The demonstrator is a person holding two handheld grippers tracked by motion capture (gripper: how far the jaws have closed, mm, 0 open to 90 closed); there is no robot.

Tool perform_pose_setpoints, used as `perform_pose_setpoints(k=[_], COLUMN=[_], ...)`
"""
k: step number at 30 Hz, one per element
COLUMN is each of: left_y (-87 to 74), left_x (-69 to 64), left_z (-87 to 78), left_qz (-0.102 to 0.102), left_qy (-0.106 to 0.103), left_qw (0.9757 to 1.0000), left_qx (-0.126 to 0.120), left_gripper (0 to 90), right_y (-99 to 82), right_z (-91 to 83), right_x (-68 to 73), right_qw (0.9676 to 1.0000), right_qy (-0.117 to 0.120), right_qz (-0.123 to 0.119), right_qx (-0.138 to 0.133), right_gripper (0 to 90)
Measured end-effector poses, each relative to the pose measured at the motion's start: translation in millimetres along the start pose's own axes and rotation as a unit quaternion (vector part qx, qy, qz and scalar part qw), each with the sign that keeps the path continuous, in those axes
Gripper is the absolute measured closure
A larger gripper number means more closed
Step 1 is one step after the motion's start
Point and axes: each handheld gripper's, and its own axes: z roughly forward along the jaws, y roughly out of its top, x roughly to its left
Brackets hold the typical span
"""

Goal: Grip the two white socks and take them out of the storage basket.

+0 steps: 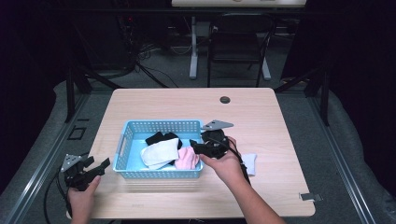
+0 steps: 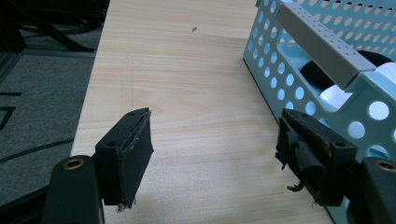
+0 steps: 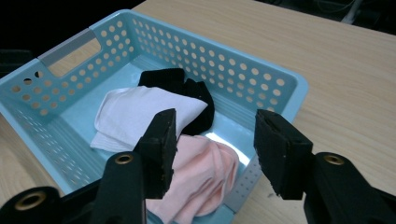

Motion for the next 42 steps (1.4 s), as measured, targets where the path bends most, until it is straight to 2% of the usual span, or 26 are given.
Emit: perform_pose_setpoints(k=[4, 6, 11, 15, 17, 21, 23, 24, 27, 28, 29, 34, 35, 37, 38, 39, 40, 42], left_y=[0.1, 0.0, 0.1, 0.1, 0.2, 0.2, 0.3, 0.3, 0.3, 0.3, 0.4, 0.4, 0.5, 0.5, 0.5, 0.5, 0.5, 0.5], left_x=[0.0, 0.1, 0.0, 0.4, 0.3, 0.4, 0.6, 0.6, 0.8, 0.8, 0.8, 0.8, 0.8, 0.8, 0.8, 0.8, 0.8, 0.8], left_z=[0.2, 0.2, 0.3, 0.3, 0.1, 0.2, 0.1, 0.1, 0.2, 0.3, 0.2, 0.2, 0.2, 0.1, 0.2, 0.2, 0.2, 0.2], left_qz=[0.000, 0.000, 0.000, 0.000, 0.000, -0.001, -0.001, -0.001, -0.002, -0.001, -0.001, -0.002, -0.002, -0.002, -0.002, -0.002, -0.002, -0.002], left_qy=[0.000, 0.000, -0.001, -0.001, -0.001, -0.002, -0.002, -0.002, -0.002, -0.002, -0.002, -0.002, -0.002, -0.002, -0.002, -0.002, -0.003, -0.002], left_qw=[1.0000, 1.0000, 1.0000, 1.0000, 1.0000, 1.0000, 1.0000, 1.0000, 1.0000, 1.0000, 1.0000, 1.0000, 1.0000, 1.0000, 1.0000, 1.0000, 1.0000, 1.0000], left_qx=[0.000, 0.000, 0.000, 0.001, 0.000, 0.000, 0.000, 0.000, 0.000, -0.001, 0.000, -0.001, -0.001, -0.001, -0.001, -0.001, 0.000, -0.001], left_gripper=[26.6, 26.6, 26.6, 26.6, 26.6, 26.6, 26.6, 26.6, 26.6, 26.6, 26.6, 26.6, 26.6, 26.6, 26.6, 26.6, 26.6, 26.6], right_y=[8.1, 10.8, 17.5, 21.6, 23.4, 27.8, 28.4, 29.2, 28.6, 28.8, 28.0, 24.7, 24.5, 22.1, 21.7, 20.4, 20.5, 19.4], right_z=[11.7, 17.7, 33.4, 48.1, 56.2, 72.1, 79.8, 82.9, 93.7, 96.6, 100.4, 114.7, 116.8, 122.7, 124.6, 127.2, 128.6, 131.8], right_x=[6.5, 9.2, 16.6, 21.3, 22.6, 22.4, 21.8, 20.3, 19.1, 18.5, 18.2, 17.3, 16.5, 16.4, 14.5, 14.7, 13.1, 12.8], right_qw=[0.9997, 0.9994, 0.9980, 0.9959, 0.9943, 0.9885, 0.9865, 0.9836, 0.9781, 0.9750, 0.9738, 0.9641, 0.9612, 0.9582, 0.9566, 0.9555, 0.9531, 0.9512], right_qy=[0.006, -0.002, 0.007, 0.009, 0.012, 0.019, 0.019, 0.020, 0.022, 0.027, 0.033, 0.032, 0.035, 0.034, 0.033, 0.032, 0.034, 0.040], right_qz=[-0.008, -0.018, -0.011, -0.009, 0.002, 0.034, 0.054, 0.059, 0.086, 0.095, 0.104, 0.128, 0.132, 0.146, 0.139, 0.147, 0.145, 0.159], right_qx=[0.023, 0.028, 0.062, 0.090, 0.106, 0.146, 0.153, 0.170, 0.188, 0.199, 0.199, 0.231, 0.240, 0.244, 0.254, 0.254, 0.264, 0.261], right_gripper=[50.0, 51.9, 61.8, 64.8, 66.7, 68.9, 69.8, 70.0, 70.0, 69.7, 69.4, 67.9, 67.0, 65.0, 64.6, 63.9, 63.9, 63.9])
